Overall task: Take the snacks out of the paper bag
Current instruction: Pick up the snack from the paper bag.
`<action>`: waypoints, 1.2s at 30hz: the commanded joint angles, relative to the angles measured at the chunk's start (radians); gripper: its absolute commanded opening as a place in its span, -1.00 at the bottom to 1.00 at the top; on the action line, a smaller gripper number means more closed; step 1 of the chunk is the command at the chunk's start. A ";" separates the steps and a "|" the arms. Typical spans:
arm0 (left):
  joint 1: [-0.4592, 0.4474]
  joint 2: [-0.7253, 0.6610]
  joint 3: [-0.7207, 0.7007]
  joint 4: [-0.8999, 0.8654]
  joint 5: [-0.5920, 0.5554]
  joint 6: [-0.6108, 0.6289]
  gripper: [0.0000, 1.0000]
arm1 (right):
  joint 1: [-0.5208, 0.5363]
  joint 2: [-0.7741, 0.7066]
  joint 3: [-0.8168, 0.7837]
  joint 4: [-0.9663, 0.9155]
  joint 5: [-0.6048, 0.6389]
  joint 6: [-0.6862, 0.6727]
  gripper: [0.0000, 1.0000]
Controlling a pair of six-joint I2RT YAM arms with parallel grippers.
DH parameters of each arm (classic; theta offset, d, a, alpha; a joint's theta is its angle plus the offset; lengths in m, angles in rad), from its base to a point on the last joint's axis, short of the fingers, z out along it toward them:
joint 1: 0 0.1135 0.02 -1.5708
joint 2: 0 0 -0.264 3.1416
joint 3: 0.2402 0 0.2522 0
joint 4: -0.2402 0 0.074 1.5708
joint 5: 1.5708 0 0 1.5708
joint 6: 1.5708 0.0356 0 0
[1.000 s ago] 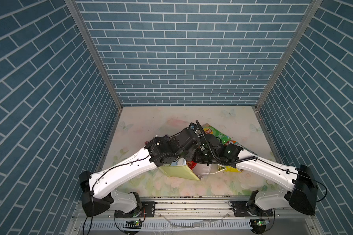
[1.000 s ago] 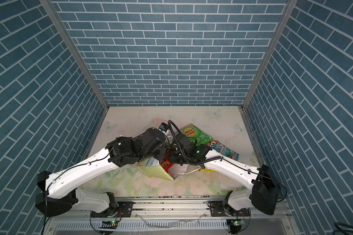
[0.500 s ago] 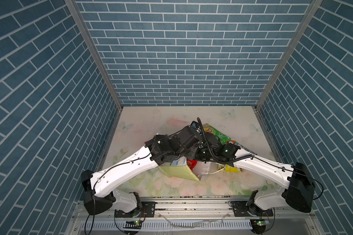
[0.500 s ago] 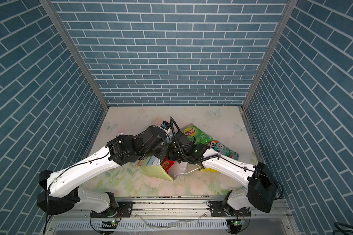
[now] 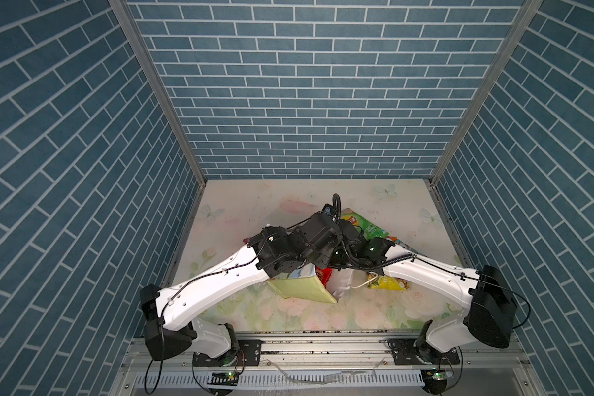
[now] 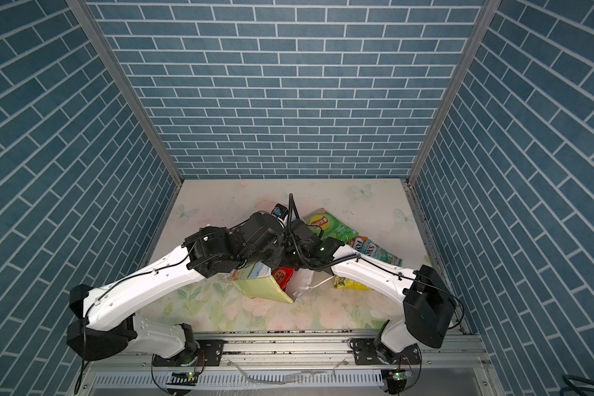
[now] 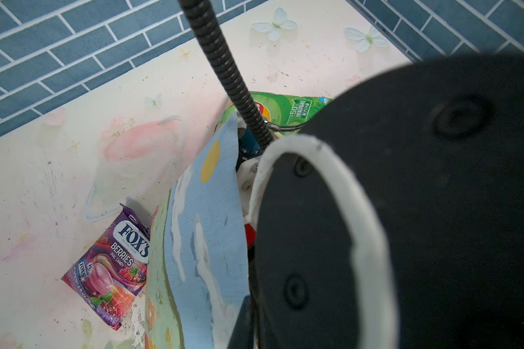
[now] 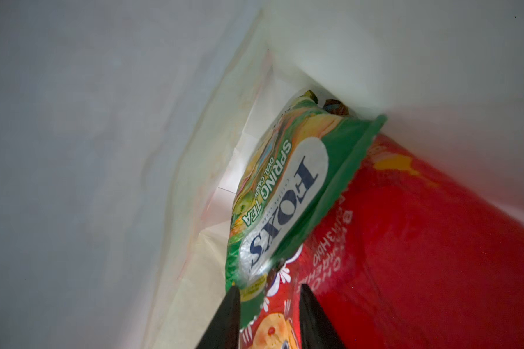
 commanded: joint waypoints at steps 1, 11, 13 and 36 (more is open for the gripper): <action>-0.010 -0.017 0.012 0.005 0.012 0.027 -0.84 | -0.005 0.032 0.035 -0.038 0.027 -0.029 -0.31; -0.010 -0.028 0.007 0.013 0.005 0.047 -0.84 | -0.007 0.122 0.090 -0.124 0.018 -0.087 -0.52; -0.010 -0.032 0.001 0.015 0.003 0.049 -0.83 | -0.008 0.119 0.090 -0.126 0.018 -0.092 -0.75; -0.007 -0.053 -0.053 0.072 -0.052 0.052 -0.81 | -0.008 -0.108 -0.006 -0.027 0.048 -0.160 -1.00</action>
